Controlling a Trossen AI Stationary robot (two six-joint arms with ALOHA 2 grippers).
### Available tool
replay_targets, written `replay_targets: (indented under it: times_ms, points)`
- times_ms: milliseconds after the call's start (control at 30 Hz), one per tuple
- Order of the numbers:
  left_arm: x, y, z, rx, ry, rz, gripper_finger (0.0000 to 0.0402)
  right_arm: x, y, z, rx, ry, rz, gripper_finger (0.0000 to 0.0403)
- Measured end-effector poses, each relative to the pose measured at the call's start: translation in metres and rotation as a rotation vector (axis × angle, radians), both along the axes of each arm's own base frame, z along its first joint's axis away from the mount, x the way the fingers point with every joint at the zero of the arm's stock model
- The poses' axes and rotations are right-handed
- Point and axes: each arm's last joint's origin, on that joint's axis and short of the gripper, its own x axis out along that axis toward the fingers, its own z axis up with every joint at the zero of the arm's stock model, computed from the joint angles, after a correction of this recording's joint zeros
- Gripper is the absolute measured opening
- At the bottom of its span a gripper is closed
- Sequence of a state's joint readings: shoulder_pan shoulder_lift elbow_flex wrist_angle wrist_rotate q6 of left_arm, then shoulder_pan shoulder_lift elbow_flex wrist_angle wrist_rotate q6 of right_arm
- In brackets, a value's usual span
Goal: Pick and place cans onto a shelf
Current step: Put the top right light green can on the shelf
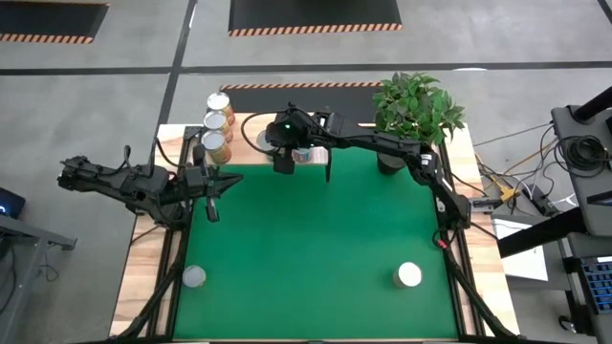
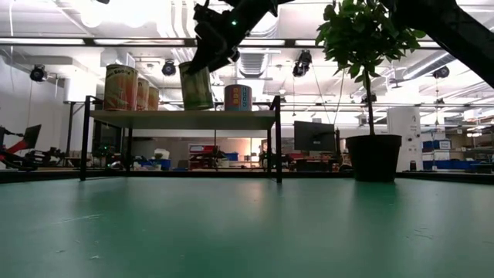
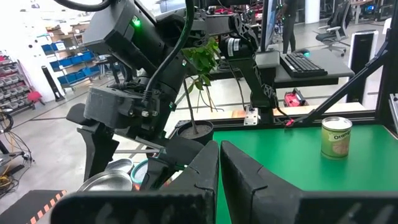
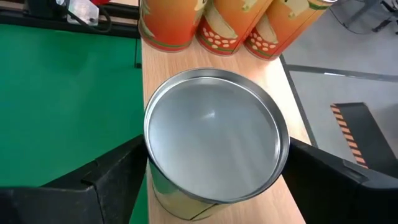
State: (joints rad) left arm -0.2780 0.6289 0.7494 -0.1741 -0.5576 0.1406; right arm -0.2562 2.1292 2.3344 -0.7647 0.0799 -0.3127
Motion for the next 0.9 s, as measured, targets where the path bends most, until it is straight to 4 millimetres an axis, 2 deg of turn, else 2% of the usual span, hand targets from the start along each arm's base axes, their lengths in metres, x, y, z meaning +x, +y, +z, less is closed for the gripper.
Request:
replay_targets:
  times_ms: [233, 433, 767, 900]
  points:
    - [0.000, 0.000, 0.000, 0.000, 0.000, 0.000, 0.0000, 0.010, -0.003, -0.011, 0.002, -0.014, -0.003, 0.0354]
    - [0.000, 0.000, 0.000, 0.000, 0.000, 0.000, 0.0000, 0.010, -0.003, -0.008, -0.007, -0.039, -0.003, 0.0359]
    - [0.001, 0.000, -0.001, 0.002, 0.009, 0.000, 0.0000, -0.003, 0.002, 0.021, -0.042, -0.093, 0.013, 0.0359]
    - [0.002, -0.001, -0.002, -0.014, 0.009, 0.001, 0.0000, -0.015, 0.020, 0.039, -0.074, -0.074, 0.072, 0.0355]
